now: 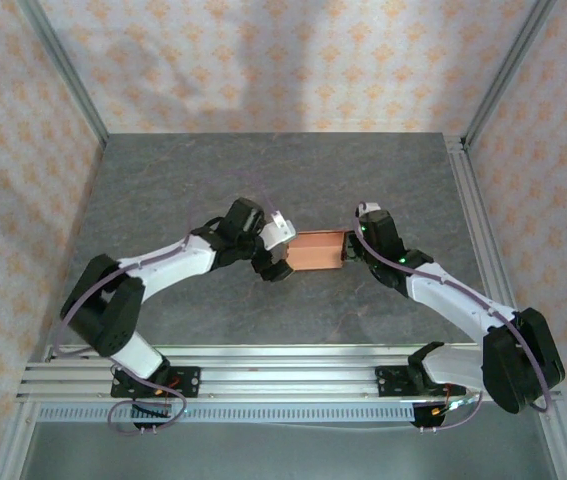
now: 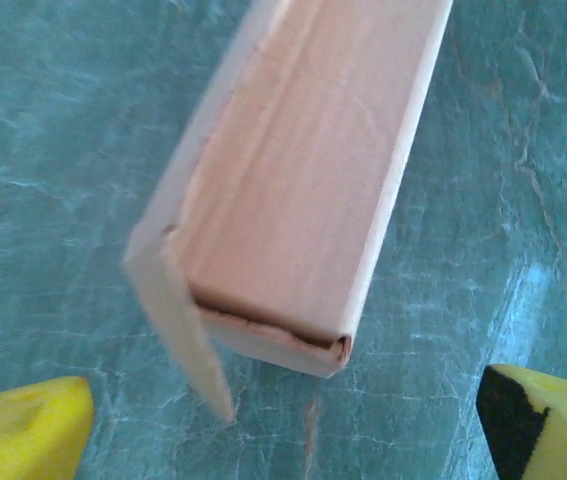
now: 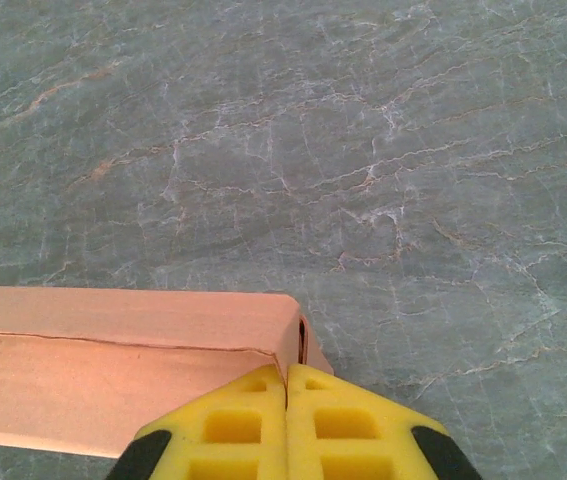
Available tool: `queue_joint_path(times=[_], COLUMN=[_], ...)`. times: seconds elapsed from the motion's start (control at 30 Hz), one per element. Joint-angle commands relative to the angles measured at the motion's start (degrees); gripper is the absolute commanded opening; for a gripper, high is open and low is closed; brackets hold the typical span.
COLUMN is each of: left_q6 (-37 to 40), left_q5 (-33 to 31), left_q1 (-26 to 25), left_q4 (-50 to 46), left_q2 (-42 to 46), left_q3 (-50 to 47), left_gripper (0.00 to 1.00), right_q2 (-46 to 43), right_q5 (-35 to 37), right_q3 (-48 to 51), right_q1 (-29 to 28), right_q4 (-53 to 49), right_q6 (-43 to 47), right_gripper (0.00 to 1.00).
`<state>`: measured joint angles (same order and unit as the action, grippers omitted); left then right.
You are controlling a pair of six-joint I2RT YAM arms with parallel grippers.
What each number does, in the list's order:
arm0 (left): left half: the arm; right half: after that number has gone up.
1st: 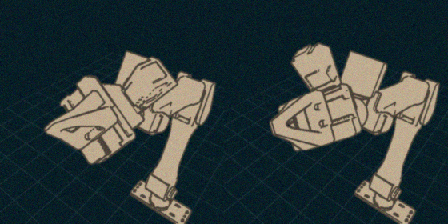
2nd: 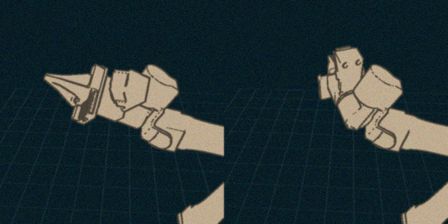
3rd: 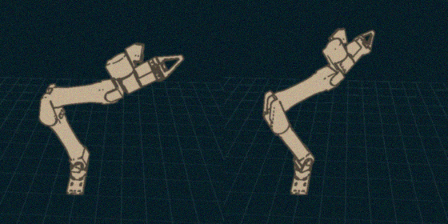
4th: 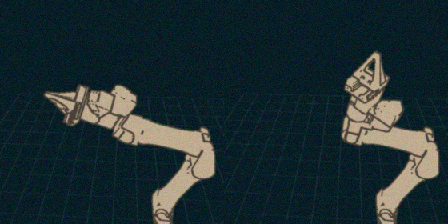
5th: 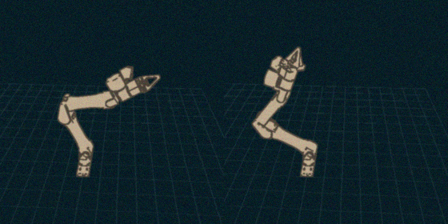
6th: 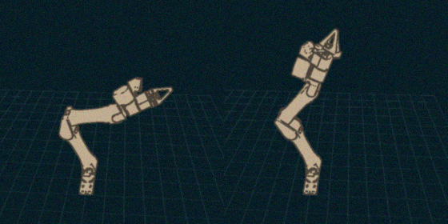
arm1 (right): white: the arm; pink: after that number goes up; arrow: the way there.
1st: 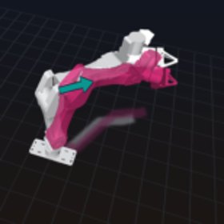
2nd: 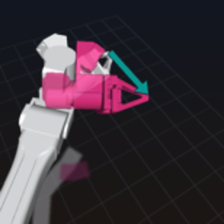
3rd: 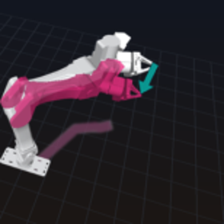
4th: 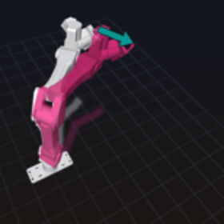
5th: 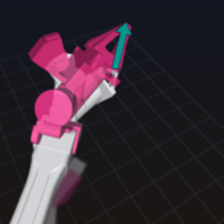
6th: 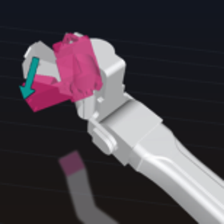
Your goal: Fold the paper box
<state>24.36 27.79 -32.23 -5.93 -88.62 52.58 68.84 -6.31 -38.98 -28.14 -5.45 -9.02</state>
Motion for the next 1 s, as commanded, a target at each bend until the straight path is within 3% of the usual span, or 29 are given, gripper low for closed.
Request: queue_joint_path(times=[0.0, 0.23, 0.3, 0.4, 0.6, 0.8, 0.9, 0.97], left_q6=[-8.3, -23.1, -26.2, -25.6, -23.4, -17.9, -17.5, -18.0], left_q5=[-3.1, -16.6, -19.1, -20.0, -25.1, -26.1, -24.8, -24.5], left_q1=[-0.4, -2.5, -2.8, -3.9, -5.5, -7.6, -8.3, -9.0], left_q4=[15.5, 24.9, 20.8, 18.1, 2.7, -9.8, -13.0, -14.3], left_q2=[5.0, 11.9, 13.2, 14.5, 14.4, 11.8, 10.8, 10.0], left_q3=[-5.9, -11.4, -9.8, -9.0, -2.1, 3.9, 6.5, 8.1], left_gripper=[1.0, 1.0, 1.0, 1.0, 0.98, 0.75, 0.54, 0.5], right_q2=[-2.1, -2.4, -2.5, -2.7, -3.0, -2.7, -2.7, -2.4], right_q5=[1.9, 1.6, 1.7, 1.7, 1.6, 1.4, 1.4, 1.6], right_q3=[1.6, 1.9, 1.9, 1.7, 0.9, 0.0, -0.2, -0.6], right_q1=[-0.1, -0.1, -0.1, -0.1, -0.1, -0.2, -0.2, -0.2], right_q4=[-1.3, -1.0, -1.1, -1.5, -2.4, -3.4, -3.4, -3.8], right_q6=[-0.1, -0.3, -0.2, 0.0, -0.5, -0.1, 0.0, 0.1], right_gripper=[0.0, 0.0, 0.0, 0.0, 0.0, 0.0, 0.0, 0.0])
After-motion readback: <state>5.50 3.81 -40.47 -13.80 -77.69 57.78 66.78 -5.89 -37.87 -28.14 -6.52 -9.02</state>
